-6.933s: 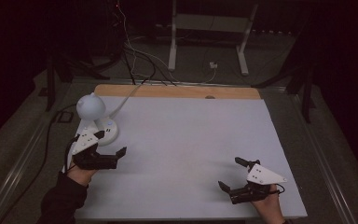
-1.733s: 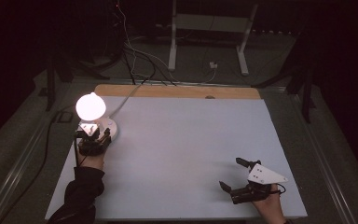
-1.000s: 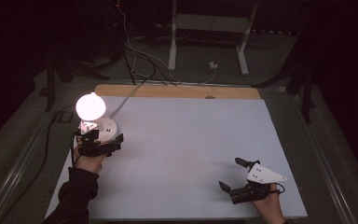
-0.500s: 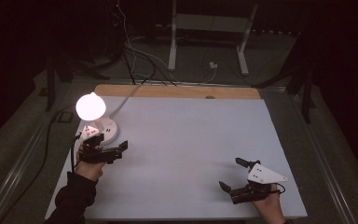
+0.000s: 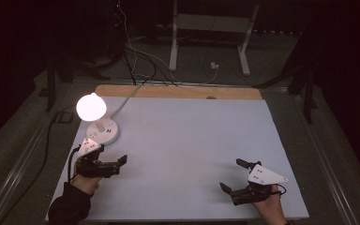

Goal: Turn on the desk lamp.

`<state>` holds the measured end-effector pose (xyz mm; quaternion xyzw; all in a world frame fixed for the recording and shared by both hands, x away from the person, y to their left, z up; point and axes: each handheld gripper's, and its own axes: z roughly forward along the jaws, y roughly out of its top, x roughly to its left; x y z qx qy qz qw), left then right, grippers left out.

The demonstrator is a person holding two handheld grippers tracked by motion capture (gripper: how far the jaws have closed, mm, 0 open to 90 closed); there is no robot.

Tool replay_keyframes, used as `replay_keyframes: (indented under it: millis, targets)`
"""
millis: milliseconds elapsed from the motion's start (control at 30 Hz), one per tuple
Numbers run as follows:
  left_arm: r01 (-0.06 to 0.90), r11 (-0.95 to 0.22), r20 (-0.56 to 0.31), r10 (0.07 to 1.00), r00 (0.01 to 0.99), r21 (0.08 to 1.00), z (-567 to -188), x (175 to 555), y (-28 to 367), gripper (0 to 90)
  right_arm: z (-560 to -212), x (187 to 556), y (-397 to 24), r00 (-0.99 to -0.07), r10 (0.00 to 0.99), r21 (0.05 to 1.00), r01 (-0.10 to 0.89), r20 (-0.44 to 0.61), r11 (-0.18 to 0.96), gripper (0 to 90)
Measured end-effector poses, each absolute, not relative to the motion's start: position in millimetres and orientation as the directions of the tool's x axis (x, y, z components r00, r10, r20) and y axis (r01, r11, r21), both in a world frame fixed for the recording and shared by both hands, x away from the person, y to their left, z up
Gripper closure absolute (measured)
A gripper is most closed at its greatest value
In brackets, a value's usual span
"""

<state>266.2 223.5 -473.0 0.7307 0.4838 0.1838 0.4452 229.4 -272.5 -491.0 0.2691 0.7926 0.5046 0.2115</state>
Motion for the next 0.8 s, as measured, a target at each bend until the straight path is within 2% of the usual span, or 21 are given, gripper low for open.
replay_keyframes:
  millis: [533,800]
  targets:
    - [0.572,-0.206,-0.157,0.839,0.52,0.794,-498,248,230,0.4,-492,230,-271,-0.767,0.639,0.91,0.223,-0.056,0.348,0.0]
    - [0.566,-0.286,-0.145,0.789,0.597,0.773,-509,242,232,0.4,-493,231,-271,-0.767,0.64,0.91,0.229,-0.051,0.346,0.0]
